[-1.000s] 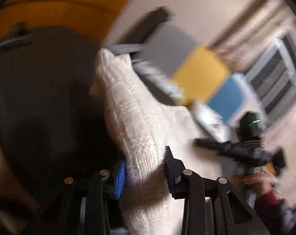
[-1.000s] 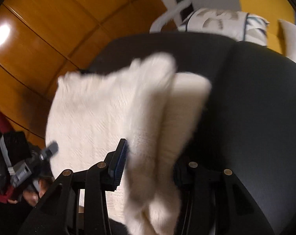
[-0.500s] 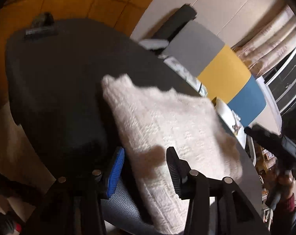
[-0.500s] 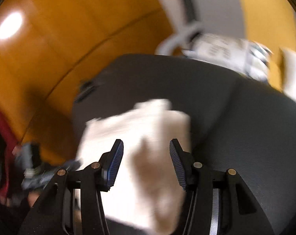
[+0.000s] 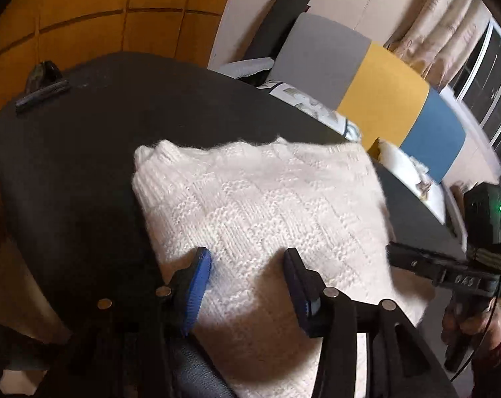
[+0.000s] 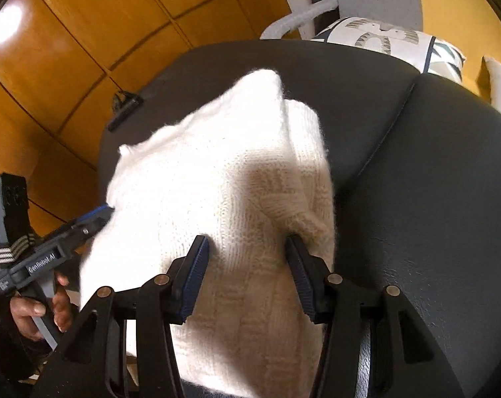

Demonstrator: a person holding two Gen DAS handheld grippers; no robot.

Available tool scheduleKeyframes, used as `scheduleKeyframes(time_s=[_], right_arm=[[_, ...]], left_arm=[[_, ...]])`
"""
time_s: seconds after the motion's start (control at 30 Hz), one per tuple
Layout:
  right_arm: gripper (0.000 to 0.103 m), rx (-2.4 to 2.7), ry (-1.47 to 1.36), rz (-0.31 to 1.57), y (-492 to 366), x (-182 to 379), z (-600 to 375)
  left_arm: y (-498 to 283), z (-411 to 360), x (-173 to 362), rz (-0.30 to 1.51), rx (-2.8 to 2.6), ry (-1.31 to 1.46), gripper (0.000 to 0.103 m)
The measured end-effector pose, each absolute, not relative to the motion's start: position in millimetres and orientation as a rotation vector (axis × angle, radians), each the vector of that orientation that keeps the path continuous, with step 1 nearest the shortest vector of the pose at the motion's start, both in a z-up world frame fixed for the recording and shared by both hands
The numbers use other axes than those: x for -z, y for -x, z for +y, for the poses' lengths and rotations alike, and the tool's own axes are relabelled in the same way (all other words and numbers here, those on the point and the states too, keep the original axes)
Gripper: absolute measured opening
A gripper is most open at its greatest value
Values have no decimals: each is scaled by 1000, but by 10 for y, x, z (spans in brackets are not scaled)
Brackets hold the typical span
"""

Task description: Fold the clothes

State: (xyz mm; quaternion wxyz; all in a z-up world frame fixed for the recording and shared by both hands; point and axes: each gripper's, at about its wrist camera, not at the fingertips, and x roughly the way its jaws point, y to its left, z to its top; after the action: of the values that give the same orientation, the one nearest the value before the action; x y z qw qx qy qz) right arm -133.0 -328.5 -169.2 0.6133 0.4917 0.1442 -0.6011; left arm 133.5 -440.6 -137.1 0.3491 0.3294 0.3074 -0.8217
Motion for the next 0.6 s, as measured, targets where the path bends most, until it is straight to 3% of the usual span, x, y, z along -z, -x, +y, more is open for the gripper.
scheduleKeyframes(time_s=[0.3,0.33,0.4,0.47,0.53,0.6], right_arm=[[55,1350,-1136,287,1308,1204,-3026],[59,1382,-1095,276,1240,1079,-2936],[85,1470,-975,265,1014,847,-2752],[96,1553,-853,244,712,723,-2576],[103,1621,-802,272,440,652,-2652],[103,1685,-821,324,200,663,-2681]], left_arm=[[-1566,-4122,953,771,2056,-781,46],[-1590,-4073,927,753,2047,-770,46],[-1630,-3970,897,708,2024,-755,46],[-1653,-3861,864,654,1996,-755,46],[-1647,-3737,829,581,1961,-781,46],[-1712,-3614,730,569,1944,-770,46]])
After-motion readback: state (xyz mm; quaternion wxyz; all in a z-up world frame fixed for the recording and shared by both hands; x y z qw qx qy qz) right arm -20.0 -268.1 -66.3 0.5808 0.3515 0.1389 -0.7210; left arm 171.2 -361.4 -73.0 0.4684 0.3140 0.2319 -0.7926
